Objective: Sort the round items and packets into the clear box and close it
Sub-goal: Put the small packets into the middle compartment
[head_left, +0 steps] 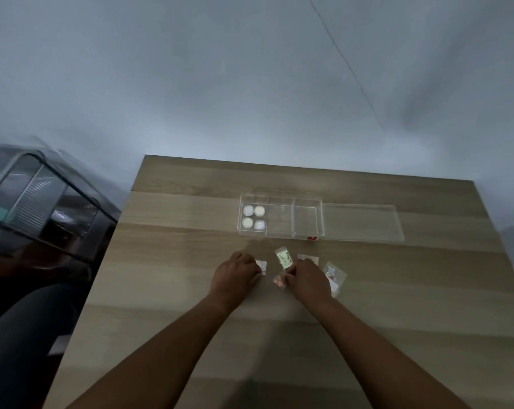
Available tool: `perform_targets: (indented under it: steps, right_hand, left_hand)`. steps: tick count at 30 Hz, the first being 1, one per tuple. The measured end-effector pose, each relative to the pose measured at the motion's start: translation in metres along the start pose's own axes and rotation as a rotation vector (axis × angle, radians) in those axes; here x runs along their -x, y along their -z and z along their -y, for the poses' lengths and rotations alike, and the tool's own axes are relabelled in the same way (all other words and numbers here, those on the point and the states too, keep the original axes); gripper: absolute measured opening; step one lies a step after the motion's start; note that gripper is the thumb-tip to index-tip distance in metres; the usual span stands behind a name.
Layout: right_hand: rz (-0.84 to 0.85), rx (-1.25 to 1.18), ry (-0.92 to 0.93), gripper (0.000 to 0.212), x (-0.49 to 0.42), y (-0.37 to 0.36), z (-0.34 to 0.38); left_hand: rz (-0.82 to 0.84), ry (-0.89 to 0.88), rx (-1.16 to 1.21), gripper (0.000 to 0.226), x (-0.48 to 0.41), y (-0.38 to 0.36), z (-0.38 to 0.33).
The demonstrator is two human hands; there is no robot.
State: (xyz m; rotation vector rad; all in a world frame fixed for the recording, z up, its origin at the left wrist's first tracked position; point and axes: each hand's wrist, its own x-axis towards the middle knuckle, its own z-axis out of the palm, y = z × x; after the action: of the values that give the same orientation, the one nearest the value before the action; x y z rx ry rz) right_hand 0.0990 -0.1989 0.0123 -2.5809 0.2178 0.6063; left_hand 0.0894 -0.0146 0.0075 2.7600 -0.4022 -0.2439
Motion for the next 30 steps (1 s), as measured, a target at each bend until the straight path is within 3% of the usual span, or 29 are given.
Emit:
perform_targets:
  steps: [6, 13, 23, 30]
  right_hand:
    - [-0.005, -0.184, -0.064, 0.024, 0.001, 0.01, 0.001]
    - [-0.034, -0.38, 0.01, 0.006, -0.016, 0.039, 0.008]
    - [0.028, -0.028, 0.165, 0.037, -0.036, 0.026, 0.014]
    - [0.029, 0.17, 0.208, 0.027, -0.037, 0.028, 0.014]
  left_hand:
    - [-0.093, 0.227, 0.257, 0.017, -0.006, 0.006, -0.006]
    - [-0.005, 0.375, 0.511, 0.008, -0.01, 0.004, 0.004]
    - [0.022, 0.372, 0.446, 0.013, -0.014, 0.001, 0.006]
    - [0.019, 0.375, 0.443, 0.012, -0.015, 0.0, 0.006]
